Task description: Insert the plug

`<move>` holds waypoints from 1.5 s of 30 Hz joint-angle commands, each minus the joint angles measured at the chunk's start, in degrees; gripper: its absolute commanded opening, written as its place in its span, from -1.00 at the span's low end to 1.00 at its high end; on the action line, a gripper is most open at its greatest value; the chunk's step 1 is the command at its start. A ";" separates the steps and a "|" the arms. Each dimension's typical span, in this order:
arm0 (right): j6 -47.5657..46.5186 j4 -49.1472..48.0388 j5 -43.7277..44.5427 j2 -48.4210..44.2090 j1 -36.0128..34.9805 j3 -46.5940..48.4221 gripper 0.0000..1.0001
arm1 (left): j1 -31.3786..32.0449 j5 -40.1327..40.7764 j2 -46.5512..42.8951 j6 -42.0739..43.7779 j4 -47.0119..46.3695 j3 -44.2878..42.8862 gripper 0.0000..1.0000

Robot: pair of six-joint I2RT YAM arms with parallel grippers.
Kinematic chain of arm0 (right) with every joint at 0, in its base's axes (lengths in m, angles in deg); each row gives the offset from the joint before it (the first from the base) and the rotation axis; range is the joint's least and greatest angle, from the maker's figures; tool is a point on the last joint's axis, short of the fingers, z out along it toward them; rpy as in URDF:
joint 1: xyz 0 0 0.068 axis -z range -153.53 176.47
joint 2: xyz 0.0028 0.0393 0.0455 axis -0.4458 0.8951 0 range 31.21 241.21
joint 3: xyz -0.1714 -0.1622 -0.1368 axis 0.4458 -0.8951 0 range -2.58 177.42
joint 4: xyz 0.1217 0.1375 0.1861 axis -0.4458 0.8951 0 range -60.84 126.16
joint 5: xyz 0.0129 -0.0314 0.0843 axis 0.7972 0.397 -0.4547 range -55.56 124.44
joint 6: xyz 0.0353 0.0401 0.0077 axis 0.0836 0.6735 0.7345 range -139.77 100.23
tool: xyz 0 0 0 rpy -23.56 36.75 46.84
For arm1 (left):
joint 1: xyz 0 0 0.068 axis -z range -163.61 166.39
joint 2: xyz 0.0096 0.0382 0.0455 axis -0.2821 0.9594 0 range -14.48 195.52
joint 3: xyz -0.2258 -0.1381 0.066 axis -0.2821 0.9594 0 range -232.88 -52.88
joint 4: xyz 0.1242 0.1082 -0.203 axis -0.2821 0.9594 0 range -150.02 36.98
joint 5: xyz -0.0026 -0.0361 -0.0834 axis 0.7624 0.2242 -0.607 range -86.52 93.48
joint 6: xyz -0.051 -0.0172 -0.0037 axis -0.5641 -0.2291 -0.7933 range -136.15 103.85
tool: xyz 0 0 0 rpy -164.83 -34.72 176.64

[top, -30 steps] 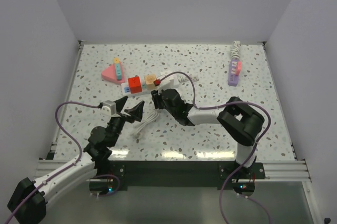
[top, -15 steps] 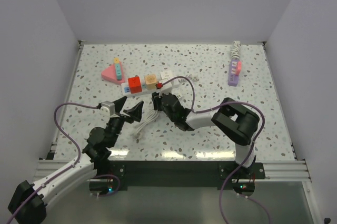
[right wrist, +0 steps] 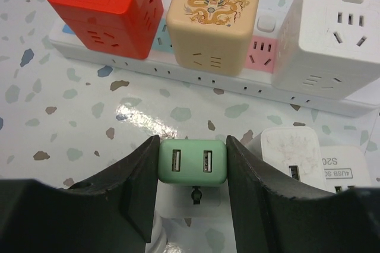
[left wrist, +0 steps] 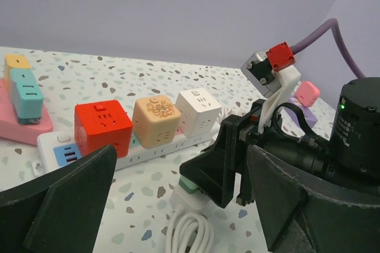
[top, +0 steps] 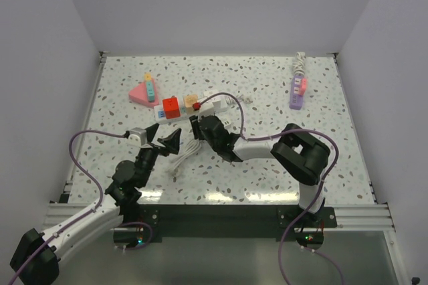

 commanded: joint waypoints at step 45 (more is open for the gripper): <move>7.22 19.98 3.26 -44.97 38.56 -18.84 0.98 | -38.04 -6.85 26.35 -4.86 22.06 -30.44 1.00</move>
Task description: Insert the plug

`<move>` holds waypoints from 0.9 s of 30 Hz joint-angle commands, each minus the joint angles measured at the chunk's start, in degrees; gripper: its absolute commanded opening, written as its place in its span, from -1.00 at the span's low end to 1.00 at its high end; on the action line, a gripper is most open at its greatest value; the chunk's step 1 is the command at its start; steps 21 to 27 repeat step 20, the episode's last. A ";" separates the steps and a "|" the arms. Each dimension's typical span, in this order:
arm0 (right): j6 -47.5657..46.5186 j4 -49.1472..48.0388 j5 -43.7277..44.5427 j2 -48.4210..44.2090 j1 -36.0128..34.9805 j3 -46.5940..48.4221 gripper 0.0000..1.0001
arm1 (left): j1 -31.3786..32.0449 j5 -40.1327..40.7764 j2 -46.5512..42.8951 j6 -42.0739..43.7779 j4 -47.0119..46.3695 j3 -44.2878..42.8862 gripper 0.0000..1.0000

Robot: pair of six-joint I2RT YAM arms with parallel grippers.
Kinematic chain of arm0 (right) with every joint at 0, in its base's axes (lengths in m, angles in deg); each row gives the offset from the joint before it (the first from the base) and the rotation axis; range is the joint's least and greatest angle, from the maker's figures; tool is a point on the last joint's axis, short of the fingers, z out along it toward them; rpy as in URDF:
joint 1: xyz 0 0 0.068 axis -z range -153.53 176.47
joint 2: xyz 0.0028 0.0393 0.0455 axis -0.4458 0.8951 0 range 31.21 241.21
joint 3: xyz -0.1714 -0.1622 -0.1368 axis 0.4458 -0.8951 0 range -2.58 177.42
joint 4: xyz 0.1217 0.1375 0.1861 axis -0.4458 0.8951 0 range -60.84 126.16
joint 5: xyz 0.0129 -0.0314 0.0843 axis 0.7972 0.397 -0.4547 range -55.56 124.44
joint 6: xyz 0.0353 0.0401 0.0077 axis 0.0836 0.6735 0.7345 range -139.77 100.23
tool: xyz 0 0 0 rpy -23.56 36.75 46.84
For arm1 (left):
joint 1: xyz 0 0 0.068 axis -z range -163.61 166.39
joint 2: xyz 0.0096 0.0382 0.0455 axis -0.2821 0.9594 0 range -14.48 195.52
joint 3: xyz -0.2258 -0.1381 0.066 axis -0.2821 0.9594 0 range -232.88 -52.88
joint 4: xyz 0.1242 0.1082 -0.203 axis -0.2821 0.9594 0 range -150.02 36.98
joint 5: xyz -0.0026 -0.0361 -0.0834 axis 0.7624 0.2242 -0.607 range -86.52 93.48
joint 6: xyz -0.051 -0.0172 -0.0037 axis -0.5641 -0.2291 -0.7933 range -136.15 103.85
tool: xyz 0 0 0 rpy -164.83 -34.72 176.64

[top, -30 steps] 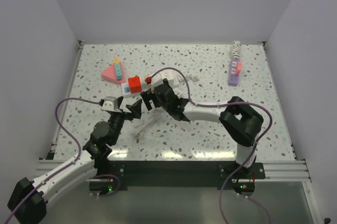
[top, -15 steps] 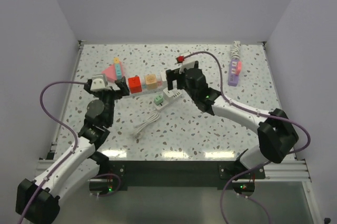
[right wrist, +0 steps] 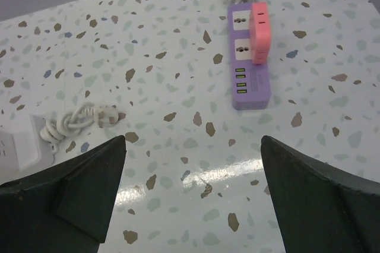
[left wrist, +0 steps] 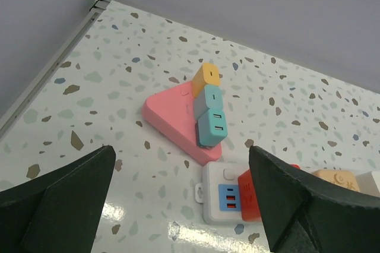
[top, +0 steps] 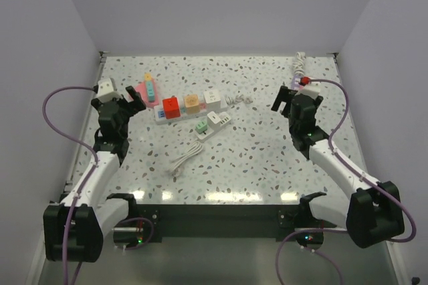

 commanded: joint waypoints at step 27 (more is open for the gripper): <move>4.91 1.30 5.11 -4.90 1.80 -0.92 0.98 | -0.22 5.51 -2.82 -2.48 3.96 -3.10 1.00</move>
